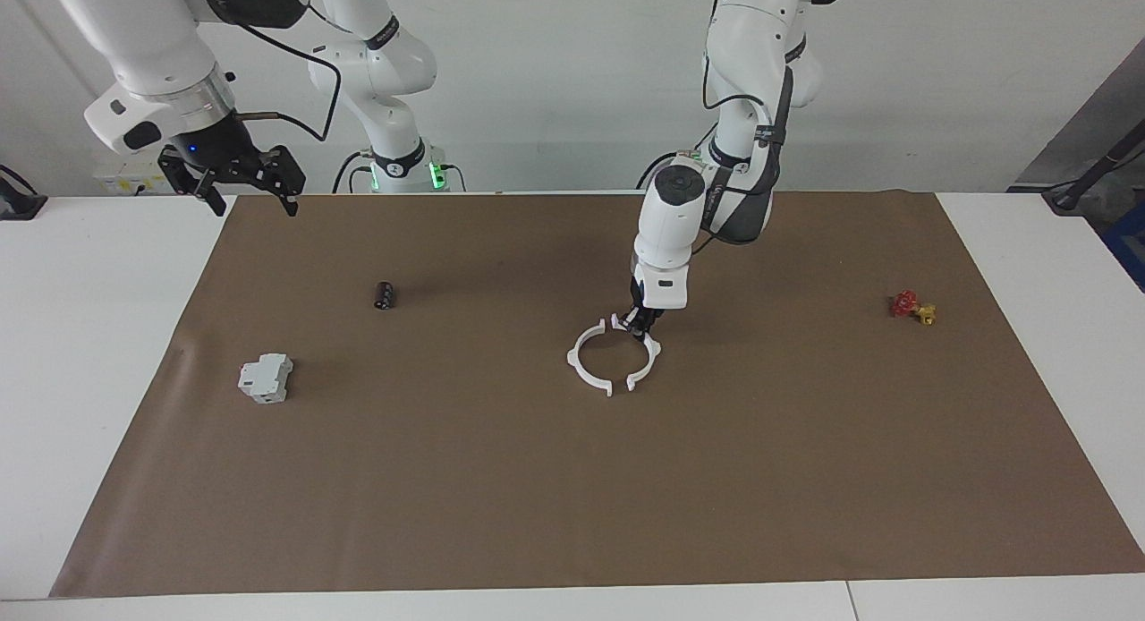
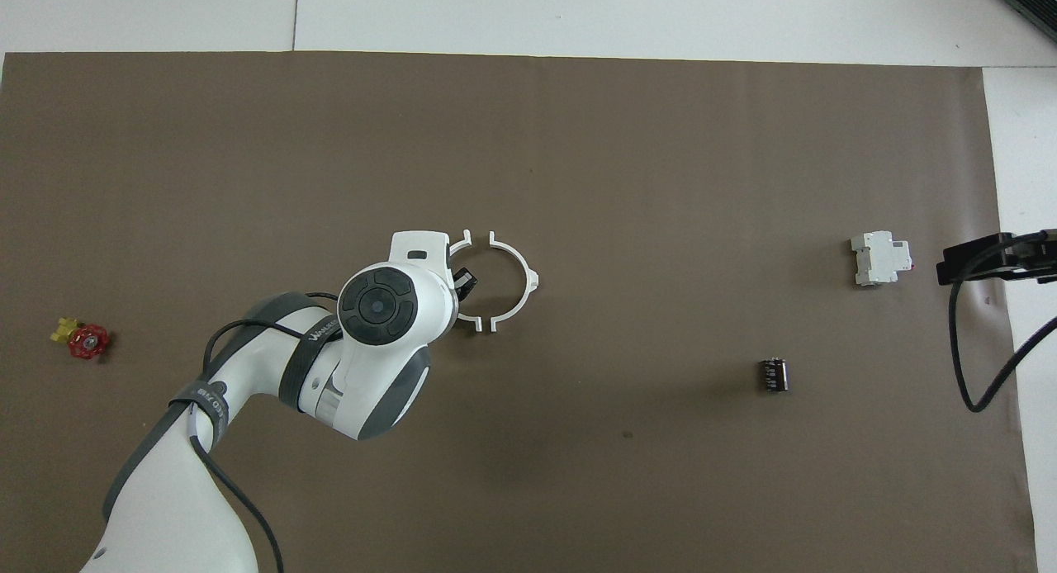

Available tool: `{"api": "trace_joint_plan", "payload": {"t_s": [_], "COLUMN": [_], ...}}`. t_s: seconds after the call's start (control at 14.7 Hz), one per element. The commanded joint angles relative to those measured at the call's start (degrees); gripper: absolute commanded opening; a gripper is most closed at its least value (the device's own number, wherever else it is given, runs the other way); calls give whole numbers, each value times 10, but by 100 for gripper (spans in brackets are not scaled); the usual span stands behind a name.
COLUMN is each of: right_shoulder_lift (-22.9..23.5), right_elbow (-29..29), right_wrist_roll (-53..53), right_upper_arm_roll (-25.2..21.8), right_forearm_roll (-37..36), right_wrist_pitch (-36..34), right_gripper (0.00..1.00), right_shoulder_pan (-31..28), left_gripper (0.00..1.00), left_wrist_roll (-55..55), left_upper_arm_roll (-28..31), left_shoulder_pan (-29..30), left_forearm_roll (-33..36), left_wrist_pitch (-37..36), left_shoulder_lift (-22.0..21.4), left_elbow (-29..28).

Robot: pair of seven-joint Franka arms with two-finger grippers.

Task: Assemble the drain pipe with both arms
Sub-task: 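Align and press the held half onto the placed half, left gripper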

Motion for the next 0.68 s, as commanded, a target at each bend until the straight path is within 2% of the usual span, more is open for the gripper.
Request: {"api": "trace_joint_plan", "payload": {"t_s": [0.0,0.61], "right_shoulder_lift": [-16,-16], "right_elbow": [-19,-19], "right_wrist_roll": [5,5], "right_upper_arm_roll": [3,3], "right_forearm_roll": [-5,-5], "right_wrist_pitch": [10,10], "right_gripper": [100,100], "right_shoulder_pan": [-3,-3], "left_gripper": [0,0], "left_wrist_roll": [-12,-8], "left_upper_arm_roll": [8,8], "left_shoulder_pan": [-20,-27], "left_forearm_roll": [7,8], "left_wrist_pitch": [21,18], "left_shoulder_lift": [5,5], "left_elbow": [-6,-6]}}
